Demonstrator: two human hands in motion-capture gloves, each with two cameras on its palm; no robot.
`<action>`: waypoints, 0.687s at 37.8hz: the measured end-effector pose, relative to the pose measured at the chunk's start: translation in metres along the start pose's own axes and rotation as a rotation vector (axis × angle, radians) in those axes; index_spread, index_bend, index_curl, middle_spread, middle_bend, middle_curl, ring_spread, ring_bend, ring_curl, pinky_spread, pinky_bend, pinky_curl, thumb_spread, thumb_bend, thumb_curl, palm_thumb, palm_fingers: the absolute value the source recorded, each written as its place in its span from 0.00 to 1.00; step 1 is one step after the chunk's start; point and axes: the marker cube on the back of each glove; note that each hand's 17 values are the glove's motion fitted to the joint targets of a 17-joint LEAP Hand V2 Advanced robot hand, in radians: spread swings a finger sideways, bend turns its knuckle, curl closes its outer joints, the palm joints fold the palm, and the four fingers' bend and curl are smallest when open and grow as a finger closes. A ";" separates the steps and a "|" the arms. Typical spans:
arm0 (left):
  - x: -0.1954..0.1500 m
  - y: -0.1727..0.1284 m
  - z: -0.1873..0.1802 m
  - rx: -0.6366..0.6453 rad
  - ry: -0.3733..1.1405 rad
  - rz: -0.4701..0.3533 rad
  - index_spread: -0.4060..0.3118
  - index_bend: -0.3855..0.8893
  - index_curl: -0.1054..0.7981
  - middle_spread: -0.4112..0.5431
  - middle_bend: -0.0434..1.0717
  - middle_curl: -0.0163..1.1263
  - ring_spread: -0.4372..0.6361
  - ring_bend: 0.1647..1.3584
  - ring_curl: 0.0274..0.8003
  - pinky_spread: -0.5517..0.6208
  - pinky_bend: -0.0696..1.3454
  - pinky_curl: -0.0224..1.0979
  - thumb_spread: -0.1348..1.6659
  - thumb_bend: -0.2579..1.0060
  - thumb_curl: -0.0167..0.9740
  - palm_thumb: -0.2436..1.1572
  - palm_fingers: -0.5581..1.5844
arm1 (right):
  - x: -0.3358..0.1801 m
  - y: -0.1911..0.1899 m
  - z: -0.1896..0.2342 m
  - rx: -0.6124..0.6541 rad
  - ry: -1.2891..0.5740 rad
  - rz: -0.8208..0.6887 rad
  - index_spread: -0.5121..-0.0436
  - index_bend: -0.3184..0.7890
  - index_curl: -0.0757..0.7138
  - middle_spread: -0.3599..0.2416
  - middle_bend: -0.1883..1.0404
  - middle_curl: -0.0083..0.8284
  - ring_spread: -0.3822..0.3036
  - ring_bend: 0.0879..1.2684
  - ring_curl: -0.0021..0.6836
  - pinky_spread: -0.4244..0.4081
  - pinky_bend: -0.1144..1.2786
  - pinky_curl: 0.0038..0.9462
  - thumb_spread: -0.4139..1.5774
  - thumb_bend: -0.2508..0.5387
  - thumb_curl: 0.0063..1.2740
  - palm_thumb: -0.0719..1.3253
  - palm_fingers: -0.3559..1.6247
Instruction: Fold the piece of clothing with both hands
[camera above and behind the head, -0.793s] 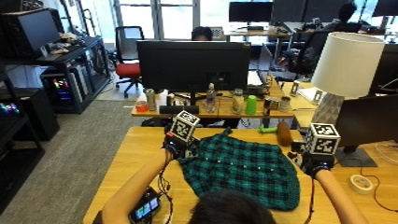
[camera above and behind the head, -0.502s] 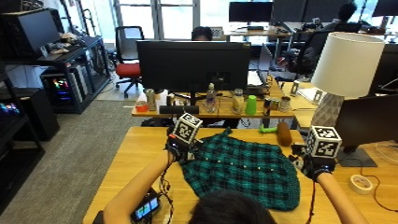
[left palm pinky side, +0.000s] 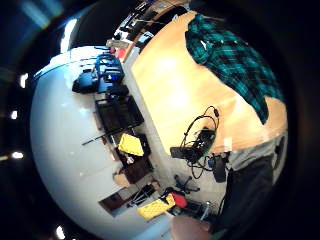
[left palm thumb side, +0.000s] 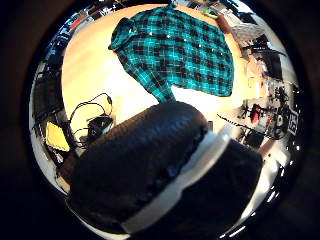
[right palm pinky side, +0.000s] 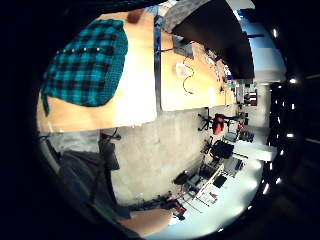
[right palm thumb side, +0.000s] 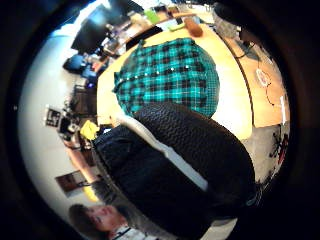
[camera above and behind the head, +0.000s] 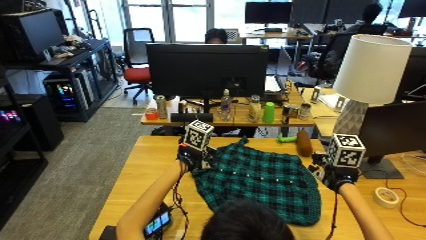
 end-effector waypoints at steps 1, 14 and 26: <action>0.000 -0.001 0.001 0.000 0.018 0.007 0.52 0.42 0.35 0.62 0.18 0.17 0.69 0.39 0.27 0.81 0.39 0.26 0.57 0.14 0.09 0.09 0.29 | -0.001 0.000 -0.001 0.004 -0.007 -0.001 0.30 0.41 0.37 0.51 0.31 0.33 0.68 0.24 0.34 0.78 0.37 0.28 0.76 0.29 0.10 0.12 0.35; 0.029 -0.013 0.034 -0.020 0.062 0.031 0.49 0.40 0.37 0.63 0.19 0.19 0.68 0.44 0.30 0.80 0.43 0.29 0.54 0.13 0.09 0.08 0.29 | -0.018 0.000 0.019 -0.058 -0.009 -0.050 0.33 0.38 0.35 0.54 0.30 0.36 0.61 0.36 0.44 0.68 0.48 0.35 0.81 0.36 0.13 0.22 0.41; 0.051 -0.026 0.065 -0.093 -0.026 0.079 0.49 0.40 0.37 0.64 0.19 0.21 0.68 0.46 0.32 0.80 0.45 0.31 0.52 0.16 0.13 0.13 0.27 | -0.022 -0.011 0.043 -0.112 0.014 -0.053 0.36 0.39 0.36 0.55 0.31 0.39 0.59 0.37 0.48 0.66 0.47 0.36 0.85 0.38 0.15 0.30 0.41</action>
